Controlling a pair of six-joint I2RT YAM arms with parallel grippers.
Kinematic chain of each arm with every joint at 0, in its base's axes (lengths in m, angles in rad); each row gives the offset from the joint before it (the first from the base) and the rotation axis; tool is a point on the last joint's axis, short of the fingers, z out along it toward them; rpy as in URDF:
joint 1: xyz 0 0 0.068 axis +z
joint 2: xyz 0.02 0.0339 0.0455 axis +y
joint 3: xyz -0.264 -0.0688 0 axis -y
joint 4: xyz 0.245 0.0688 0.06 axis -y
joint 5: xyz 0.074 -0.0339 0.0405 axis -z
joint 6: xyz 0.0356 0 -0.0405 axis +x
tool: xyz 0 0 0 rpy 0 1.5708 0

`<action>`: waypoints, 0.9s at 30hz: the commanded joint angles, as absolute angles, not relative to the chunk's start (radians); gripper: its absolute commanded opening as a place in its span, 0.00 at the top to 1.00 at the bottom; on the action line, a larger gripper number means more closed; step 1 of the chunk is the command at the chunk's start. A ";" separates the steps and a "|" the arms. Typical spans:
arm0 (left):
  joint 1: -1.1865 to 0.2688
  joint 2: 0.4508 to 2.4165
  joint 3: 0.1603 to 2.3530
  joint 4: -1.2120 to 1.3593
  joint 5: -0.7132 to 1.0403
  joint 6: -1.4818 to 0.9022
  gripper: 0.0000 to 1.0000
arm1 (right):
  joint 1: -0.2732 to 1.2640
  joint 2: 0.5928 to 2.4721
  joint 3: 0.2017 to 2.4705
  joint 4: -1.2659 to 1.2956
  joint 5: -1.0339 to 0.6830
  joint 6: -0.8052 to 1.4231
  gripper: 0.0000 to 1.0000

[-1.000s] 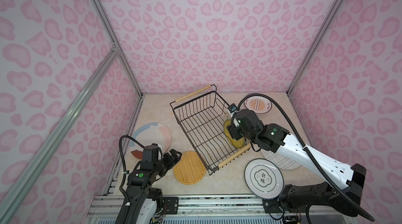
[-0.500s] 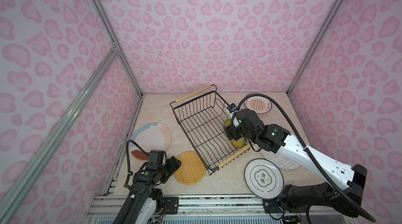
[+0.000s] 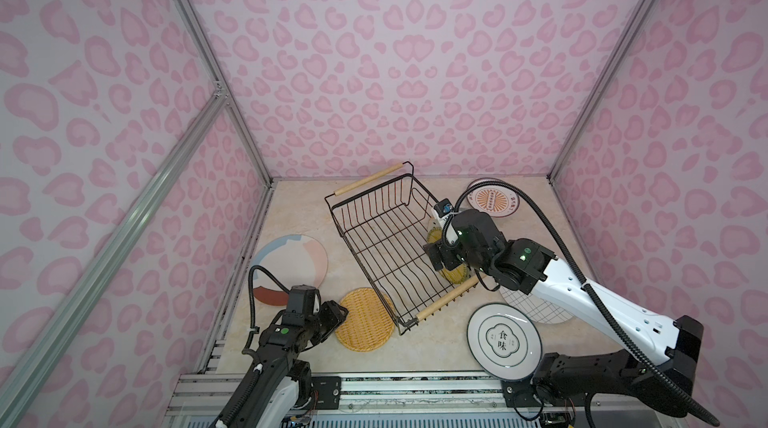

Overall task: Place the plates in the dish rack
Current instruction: 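Open the right gripper and lift it off the tray while the left withdraws, then grasp the plain woven bamboo tray rim with the left gripper and lift it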

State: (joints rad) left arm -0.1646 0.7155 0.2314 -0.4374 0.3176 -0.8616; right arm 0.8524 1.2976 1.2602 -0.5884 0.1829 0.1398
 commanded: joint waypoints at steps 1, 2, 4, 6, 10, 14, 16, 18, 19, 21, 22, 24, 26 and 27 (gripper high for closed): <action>-0.171 0.734 0.225 -0.453 0.310 -0.853 0.53 | 0.852 1.293 1.250 -0.564 0.164 0.154 0.03; -0.173 0.740 0.227 -0.451 0.310 -0.854 0.56 | 0.854 1.292 1.249 -0.563 0.163 0.156 0.03; -0.174 0.749 0.226 -0.444 0.308 -0.857 0.63 | 0.853 1.290 1.248 -0.560 0.158 0.159 0.03; -0.174 0.749 0.221 -0.432 0.309 -0.867 0.74 | 0.853 1.284 1.245 -0.561 0.156 0.163 0.03; -0.176 0.701 0.226 -0.417 0.324 -0.891 0.86 | 0.853 1.278 1.242 -0.566 0.158 0.164 0.03; -0.176 0.623 0.300 -0.512 0.237 -0.883 0.96 | 0.854 1.272 1.240 -0.561 0.154 0.170 0.03; -0.176 0.596 0.330 -0.551 0.202 -0.881 0.96 | 0.853 1.271 1.241 -0.560 0.150 0.172 0.03; -0.176 0.578 0.352 -0.588 0.175 -0.880 0.96 | 0.853 1.271 1.244 -0.560 0.147 0.171 0.03; -0.176 0.574 0.360 -0.604 0.164 -0.878 0.96 | 0.853 1.270 1.244 -0.560 0.148 0.172 0.03; -0.176 0.558 0.375 -0.644 0.138 -0.877 0.96 | 0.853 1.269 1.244 -0.559 0.148 0.172 0.03; -0.176 0.549 0.381 -0.659 0.127 -0.878 0.96 | 0.853 1.267 1.244 -0.560 0.146 0.171 0.03; -0.175 0.526 0.400 -0.696 0.101 -0.882 0.96 | 0.854 1.267 1.241 -0.557 0.143 0.173 0.03; -0.176 0.497 0.422 -0.724 0.080 -0.888 0.96 | 0.854 1.270 1.241 -0.557 0.142 0.175 0.03; -0.176 0.485 0.439 -0.739 0.066 -0.890 0.96 | 0.854 1.272 1.239 -0.555 0.141 0.175 0.03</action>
